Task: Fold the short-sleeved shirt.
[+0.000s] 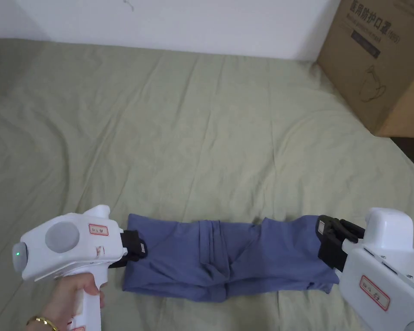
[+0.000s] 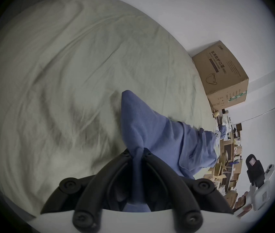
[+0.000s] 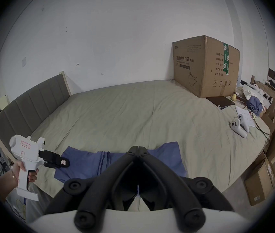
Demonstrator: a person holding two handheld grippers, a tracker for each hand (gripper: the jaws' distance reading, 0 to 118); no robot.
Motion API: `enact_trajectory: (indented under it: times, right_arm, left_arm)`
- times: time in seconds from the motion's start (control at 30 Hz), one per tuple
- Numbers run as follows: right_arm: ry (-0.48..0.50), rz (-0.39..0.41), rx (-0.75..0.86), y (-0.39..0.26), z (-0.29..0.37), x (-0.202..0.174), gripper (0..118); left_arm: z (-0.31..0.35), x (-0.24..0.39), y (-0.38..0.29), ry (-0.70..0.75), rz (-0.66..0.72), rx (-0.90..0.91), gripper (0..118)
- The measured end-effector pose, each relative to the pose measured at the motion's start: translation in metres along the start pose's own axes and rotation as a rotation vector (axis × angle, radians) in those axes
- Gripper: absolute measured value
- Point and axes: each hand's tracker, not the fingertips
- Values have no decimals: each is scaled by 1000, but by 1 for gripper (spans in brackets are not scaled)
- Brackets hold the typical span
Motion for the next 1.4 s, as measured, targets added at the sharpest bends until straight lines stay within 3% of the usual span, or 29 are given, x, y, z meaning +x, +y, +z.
enact_trajectory:
  times: [0.13, 0.33, 0.43, 0.53, 0.77, 1.07, 1.13, 1.17, 1.23, 1.3, 1.4]
  right_arm:
    - [16, -10, 15, 1, 1, 3, 0]
    - [54, 17, 20, 0, 4, -6, 0]
    - [75, 13, 19, -3, 3, -12, 0]
    - [88, 0, 19, -7, 2, -17, 0]
    - [88, -6, 7, -11, 6, -14, 0]
    - [25, -36, 32, -10, 13, 15, 0]
    - [10, -47, 35, -10, 16, 20, 0]
    - [5, -50, 35, -10, 18, 21, 0]
    - [-22, -35, 32, -11, 20, 23, 0]
    - [-31, -24, 28, -12, 18, 26, 0]
    - [-26, -35, 23, -13, 18, 29, 0]
  left_arm:
    - [37, -5, 8, 34, -4, 24, 6]
    - [115, -46, 19, 279, 78, 135, 6]
    - [145, -44, 17, 504, -37, 227, 6]
    - [156, -25, 15, 593, -121, 252, 6]
    - [118, 45, 6, 459, -220, 226, 6]
    - [10, 126, -8, 296, -360, 54, 9]
    - [-18, 136, -13, 286, -363, 5, 18]
    - [-29, 138, -16, 285, -358, -9, 27]
    - [-52, 137, -19, 205, -338, -71, 57]
    - [-62, 136, -20, 82, -259, -158, 75]
    - [-44, 138, -19, 17, -249, -85, 76]
